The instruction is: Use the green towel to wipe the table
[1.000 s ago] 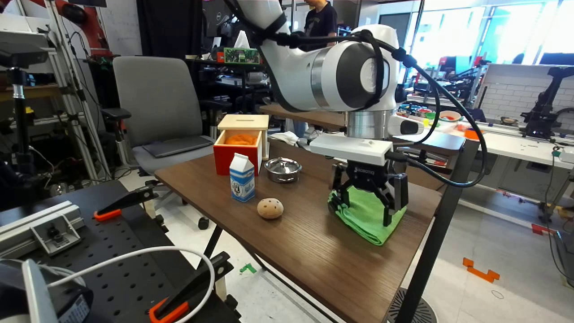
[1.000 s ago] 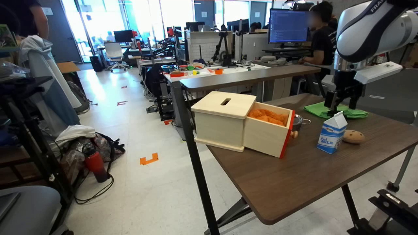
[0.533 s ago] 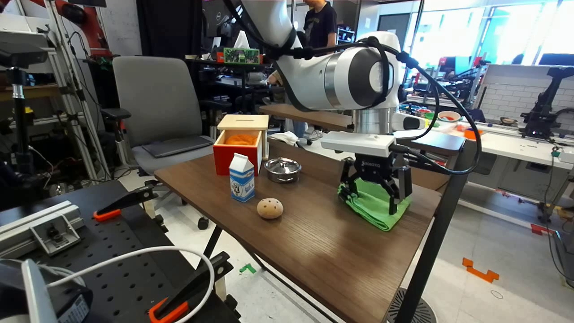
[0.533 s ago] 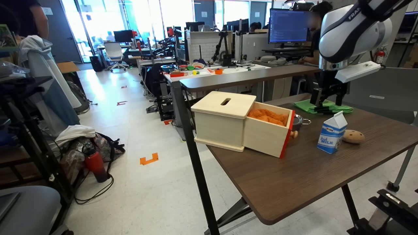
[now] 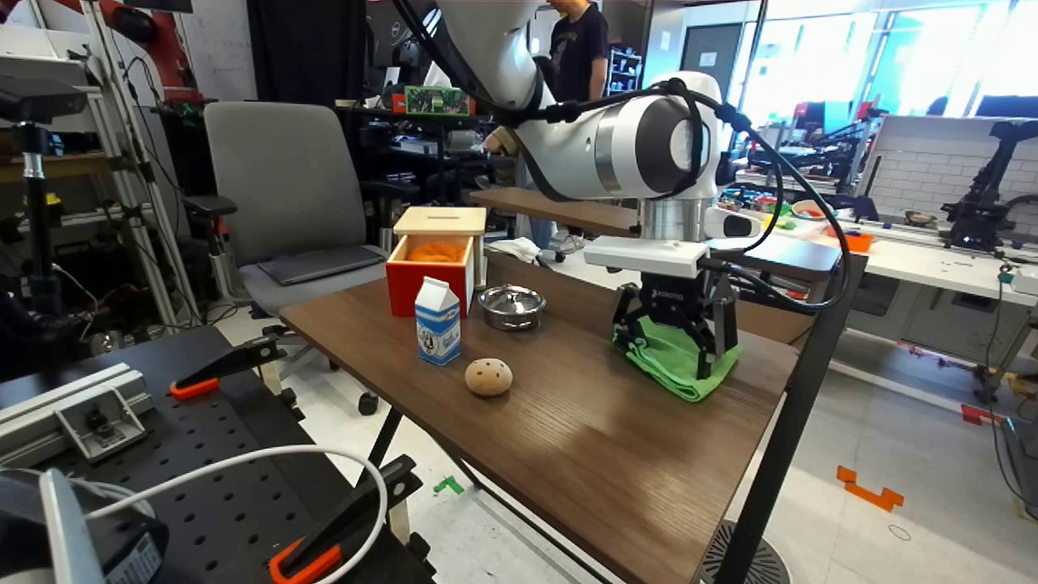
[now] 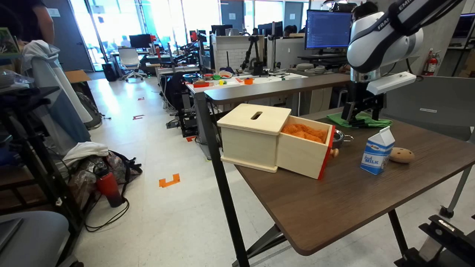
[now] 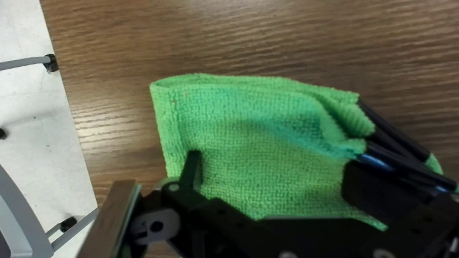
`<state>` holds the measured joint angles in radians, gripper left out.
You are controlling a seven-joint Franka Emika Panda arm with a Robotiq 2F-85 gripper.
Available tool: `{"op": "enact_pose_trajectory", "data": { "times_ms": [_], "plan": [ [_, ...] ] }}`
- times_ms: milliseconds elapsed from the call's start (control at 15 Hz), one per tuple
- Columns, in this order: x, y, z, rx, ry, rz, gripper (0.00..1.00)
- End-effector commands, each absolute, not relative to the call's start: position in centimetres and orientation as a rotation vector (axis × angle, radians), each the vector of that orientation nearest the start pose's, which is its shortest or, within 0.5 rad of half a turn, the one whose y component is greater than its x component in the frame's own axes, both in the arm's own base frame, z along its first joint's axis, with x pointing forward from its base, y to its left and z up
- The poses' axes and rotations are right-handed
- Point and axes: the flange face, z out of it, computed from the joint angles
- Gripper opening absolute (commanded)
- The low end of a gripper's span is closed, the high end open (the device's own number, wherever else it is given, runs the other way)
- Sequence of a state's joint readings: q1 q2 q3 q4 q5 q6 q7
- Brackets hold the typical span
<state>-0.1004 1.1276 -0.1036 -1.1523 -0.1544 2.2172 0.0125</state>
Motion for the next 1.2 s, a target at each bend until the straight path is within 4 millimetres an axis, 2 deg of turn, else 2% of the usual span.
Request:
{"op": "enact_pose_trajectory", "data": {
  "times_ms": [0, 267, 533, 1133],
  "plan": [
    [73.1, -13.9, 9.2, -3.264, 0.063, 0.226, 1.0],
    [71.9, -14.3, 10.2, -3.222, -0.034, 0.232, 1.0],
    [69.7, -14.6, 10.4, -3.209, -0.12, 0.246, 1.0],
    [61.5, -16.4, 10.5, -3.197, -0.308, 0.269, 1.0]
  ]
}}
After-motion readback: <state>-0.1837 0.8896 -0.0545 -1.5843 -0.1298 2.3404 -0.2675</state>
